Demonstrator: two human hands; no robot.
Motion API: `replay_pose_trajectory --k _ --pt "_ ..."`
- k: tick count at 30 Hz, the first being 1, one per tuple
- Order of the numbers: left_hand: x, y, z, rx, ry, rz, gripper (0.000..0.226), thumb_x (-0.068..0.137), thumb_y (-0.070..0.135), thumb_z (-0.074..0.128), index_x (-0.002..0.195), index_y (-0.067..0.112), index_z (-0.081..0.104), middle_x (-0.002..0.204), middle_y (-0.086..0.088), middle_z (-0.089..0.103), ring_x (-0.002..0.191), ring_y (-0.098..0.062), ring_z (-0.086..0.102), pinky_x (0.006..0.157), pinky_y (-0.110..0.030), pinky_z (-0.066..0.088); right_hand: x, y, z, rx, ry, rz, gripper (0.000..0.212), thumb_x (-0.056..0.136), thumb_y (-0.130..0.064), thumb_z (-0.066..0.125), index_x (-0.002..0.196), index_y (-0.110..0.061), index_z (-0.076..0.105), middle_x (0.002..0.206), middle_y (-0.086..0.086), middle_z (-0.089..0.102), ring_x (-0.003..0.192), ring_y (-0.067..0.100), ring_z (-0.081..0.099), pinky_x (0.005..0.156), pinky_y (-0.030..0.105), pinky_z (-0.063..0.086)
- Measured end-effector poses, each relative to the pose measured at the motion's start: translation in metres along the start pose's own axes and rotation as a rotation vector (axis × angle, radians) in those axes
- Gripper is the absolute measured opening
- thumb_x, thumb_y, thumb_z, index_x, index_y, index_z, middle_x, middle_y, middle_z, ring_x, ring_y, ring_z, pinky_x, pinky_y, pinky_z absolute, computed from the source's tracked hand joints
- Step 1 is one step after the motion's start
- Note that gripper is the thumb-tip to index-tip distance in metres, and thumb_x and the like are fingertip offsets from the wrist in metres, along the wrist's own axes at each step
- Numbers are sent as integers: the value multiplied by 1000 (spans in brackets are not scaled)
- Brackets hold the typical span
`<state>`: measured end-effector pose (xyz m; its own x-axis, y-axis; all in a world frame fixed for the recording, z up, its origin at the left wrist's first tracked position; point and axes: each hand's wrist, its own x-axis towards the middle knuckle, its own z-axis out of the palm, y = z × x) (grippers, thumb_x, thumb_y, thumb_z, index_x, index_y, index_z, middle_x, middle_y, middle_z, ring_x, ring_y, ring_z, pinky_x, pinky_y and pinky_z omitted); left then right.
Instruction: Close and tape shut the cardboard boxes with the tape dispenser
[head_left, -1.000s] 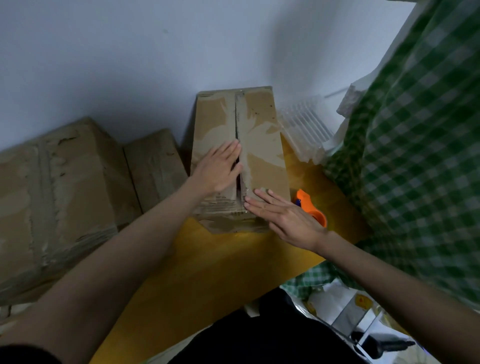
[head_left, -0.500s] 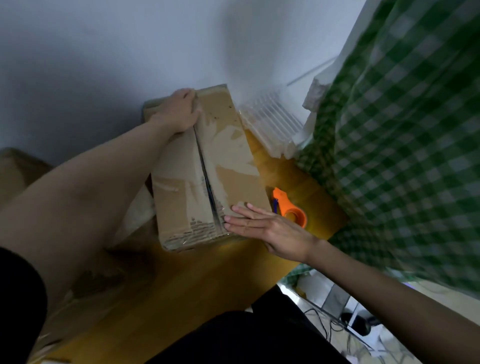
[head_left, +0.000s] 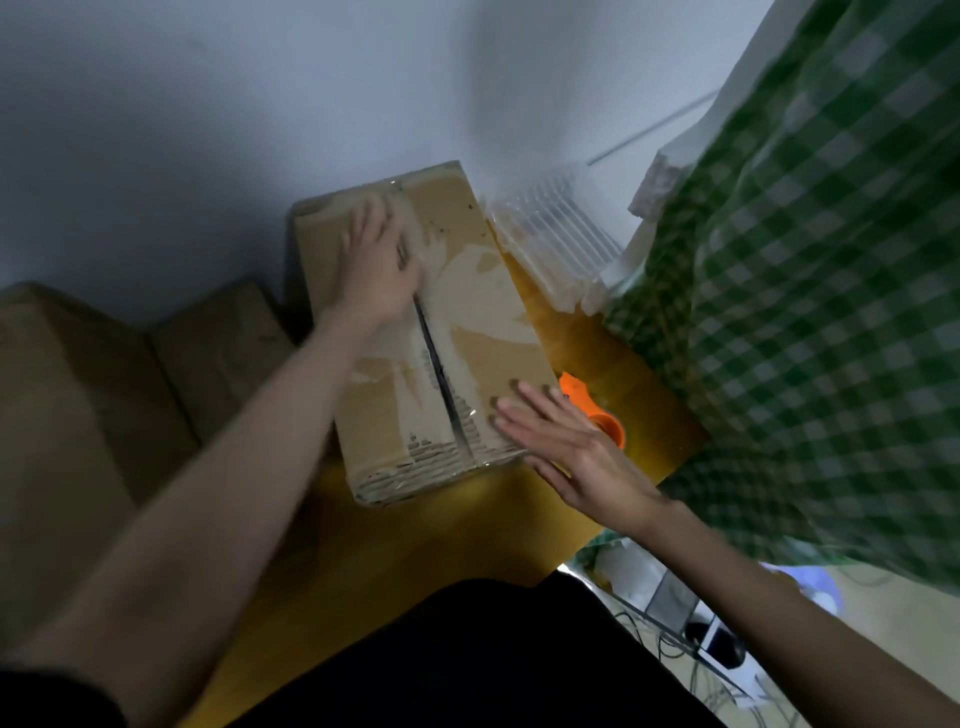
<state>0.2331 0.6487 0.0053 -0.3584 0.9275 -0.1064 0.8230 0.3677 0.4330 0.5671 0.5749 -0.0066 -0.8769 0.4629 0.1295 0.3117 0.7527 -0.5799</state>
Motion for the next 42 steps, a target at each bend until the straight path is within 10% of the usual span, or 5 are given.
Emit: replay_pose_trajectory --k 10,15,20,34,42 --pt "-264 17 61 -531 291 -296 65 109 33 37 162 25 1 167 19 -13 152 2 -5 126 -39 12 -4 -35 24 514 197 699 66 105 -40 35 161 -28 2 162 -21 1 138 -18 3 102 -6 5" --pt "-264 22 61 -706 294 -308 66 108 27 37 160 32 -4 165 24 -15 139 25 -5 121 -31 13 1 -29 25 716 275 746 58 107 -39 42 157 -44 14 154 -19 29 138 0 30 115 34 26" --pt "-269 1 53 -355 89 -90 74 107 42 35 158 24 -15 159 18 -36 153 -9 -17 119 -37 10 16 -13 11 583 249 698 56 109 -32 39 160 -32 16 164 -13 18 144 -2 17 116 24 17" --pt "-241 32 76 54 97 -170 80 97 65 -8 156 13 -23 159 1 -40 149 -14 -31 122 -33 -10 30 45 -21 271 125 468 59 109 -38 28 161 -25 4 161 -17 10 147 -1 8 119 23 10" --pt "-242 35 71 98 83 -174 79 100 61 9 157 13 -18 162 -3 -34 151 -17 -27 123 -32 -10 34 38 -22 105 89 482 60 110 -36 25 161 -15 1 168 4 13 150 17 21 113 26 22"
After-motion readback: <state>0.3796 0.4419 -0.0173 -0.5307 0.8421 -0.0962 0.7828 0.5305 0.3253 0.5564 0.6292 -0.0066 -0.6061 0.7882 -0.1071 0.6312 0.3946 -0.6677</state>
